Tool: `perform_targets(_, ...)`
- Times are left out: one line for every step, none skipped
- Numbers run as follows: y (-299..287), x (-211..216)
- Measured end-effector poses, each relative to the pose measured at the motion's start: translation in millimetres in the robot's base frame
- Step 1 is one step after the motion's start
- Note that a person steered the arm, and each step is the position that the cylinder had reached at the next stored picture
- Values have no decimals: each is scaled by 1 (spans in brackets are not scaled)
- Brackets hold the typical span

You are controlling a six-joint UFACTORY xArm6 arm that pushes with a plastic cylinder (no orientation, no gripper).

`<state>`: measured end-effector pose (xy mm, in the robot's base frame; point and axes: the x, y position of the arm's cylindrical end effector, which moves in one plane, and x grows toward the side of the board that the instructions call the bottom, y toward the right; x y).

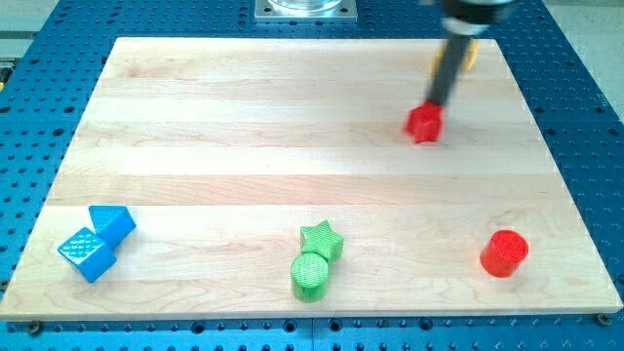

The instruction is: Move red star at center top

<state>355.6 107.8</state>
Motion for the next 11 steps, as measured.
perform_targets(19,2)
perform_targets(56,47)
perform_targets(24,63)
perform_targets(-57,21)
perform_targets(-72,-2)
perform_targets(-72,61)
perform_targets(-128,51)
perform_targets(-128,-16)
perform_targets(-116,-49)
perform_targets(-103,-69)
perform_targets(-60,-72)
